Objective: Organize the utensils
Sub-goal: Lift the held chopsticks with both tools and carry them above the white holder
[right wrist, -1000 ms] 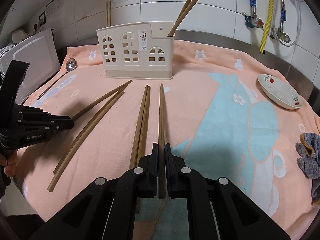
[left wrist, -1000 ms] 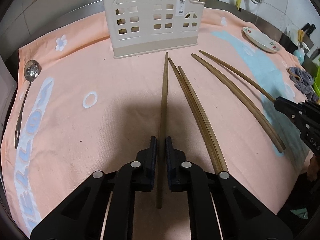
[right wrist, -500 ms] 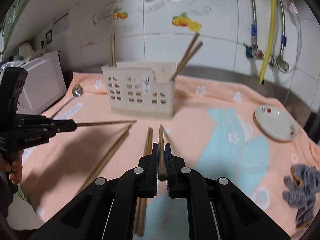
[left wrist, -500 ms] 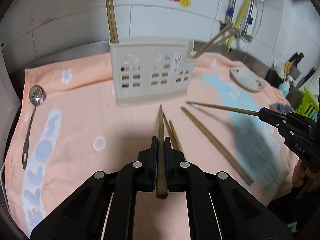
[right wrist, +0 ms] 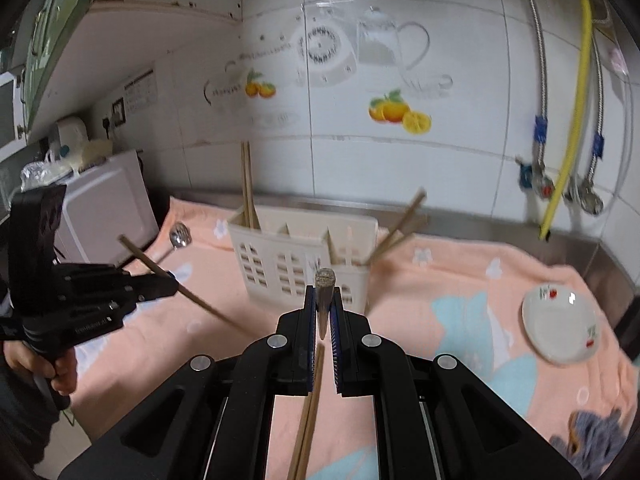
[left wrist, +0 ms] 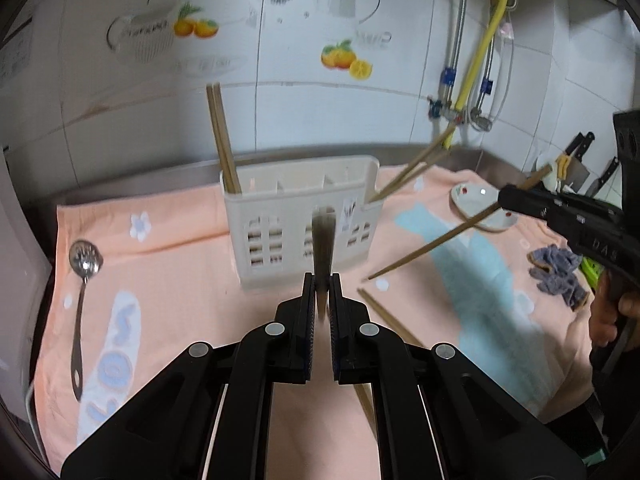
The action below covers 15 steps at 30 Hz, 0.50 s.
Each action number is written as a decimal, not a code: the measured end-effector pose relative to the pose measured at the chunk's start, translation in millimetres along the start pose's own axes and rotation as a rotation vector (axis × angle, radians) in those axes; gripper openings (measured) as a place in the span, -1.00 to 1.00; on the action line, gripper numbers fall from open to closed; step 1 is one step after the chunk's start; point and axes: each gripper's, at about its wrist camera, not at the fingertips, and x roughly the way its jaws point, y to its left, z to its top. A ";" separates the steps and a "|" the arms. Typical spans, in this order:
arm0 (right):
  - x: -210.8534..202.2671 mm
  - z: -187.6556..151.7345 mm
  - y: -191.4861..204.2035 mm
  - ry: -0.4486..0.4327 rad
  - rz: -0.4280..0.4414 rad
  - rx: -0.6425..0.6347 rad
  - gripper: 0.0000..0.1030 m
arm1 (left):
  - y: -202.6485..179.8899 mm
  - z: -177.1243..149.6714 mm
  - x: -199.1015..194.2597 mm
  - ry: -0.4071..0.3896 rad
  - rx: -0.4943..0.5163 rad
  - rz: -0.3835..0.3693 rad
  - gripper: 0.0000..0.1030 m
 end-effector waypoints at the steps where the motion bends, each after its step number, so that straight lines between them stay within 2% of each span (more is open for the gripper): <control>1: -2.3 6.2 -0.2 -0.006 0.007 -0.002 -0.87 | -0.3 5.6 -3.1 -0.010 0.005 0.001 -0.89; 7: -18.0 59.3 -5.5 -0.055 0.029 -0.029 -0.87 | 0.6 43.0 -19.7 -0.076 0.025 0.002 -0.89; 15: -16.0 88.4 -15.4 -0.079 -0.014 -0.039 -0.87 | 1.3 104.2 -33.1 -0.184 0.056 0.037 -0.89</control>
